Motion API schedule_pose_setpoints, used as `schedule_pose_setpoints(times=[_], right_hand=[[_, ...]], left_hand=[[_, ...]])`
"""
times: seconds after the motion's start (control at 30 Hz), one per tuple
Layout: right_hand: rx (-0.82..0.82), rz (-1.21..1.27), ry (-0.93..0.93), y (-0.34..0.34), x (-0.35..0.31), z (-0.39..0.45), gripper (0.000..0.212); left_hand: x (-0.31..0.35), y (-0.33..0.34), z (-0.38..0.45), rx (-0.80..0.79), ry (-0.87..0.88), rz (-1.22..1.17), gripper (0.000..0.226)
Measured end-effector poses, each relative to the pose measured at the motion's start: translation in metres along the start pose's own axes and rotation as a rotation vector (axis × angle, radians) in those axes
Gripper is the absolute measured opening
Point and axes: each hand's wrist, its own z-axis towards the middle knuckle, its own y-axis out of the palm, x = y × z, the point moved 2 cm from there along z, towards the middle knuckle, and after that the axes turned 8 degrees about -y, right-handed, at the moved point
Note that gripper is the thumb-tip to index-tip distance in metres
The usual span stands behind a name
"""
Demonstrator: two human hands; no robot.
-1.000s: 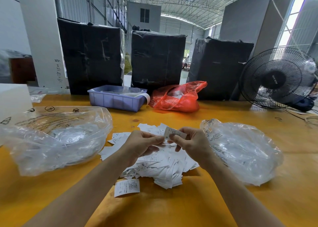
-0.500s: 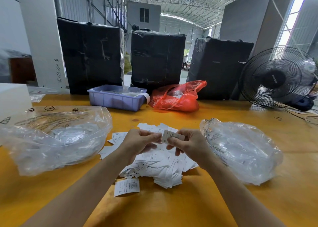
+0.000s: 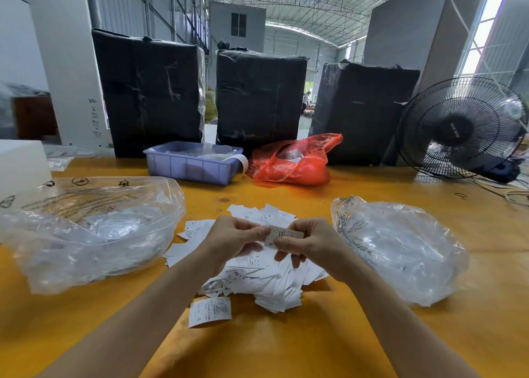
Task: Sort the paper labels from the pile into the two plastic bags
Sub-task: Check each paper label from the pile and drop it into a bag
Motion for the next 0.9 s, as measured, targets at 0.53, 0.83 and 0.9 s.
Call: schedule_pose_setpoints(times=[0.53,0.83,0.9], right_hand=[[0.232,0.035,-0.114,-0.008,-0.001,0.001,0.012],[0.286,0.077,-0.21,-0.005,-0.006,0.002,0.012],[0.289,0.044,-0.223,-0.004,-0.006,0.002,0.012]], left_hand=[[0.0,0.0,0.0,-0.113,-0.063,-0.046,0.02],[0.0,0.001,0.001,-0.139,-0.115,-0.148,0.018],[0.0,0.001,0.0,-0.149,-0.113,-0.147,0.022]])
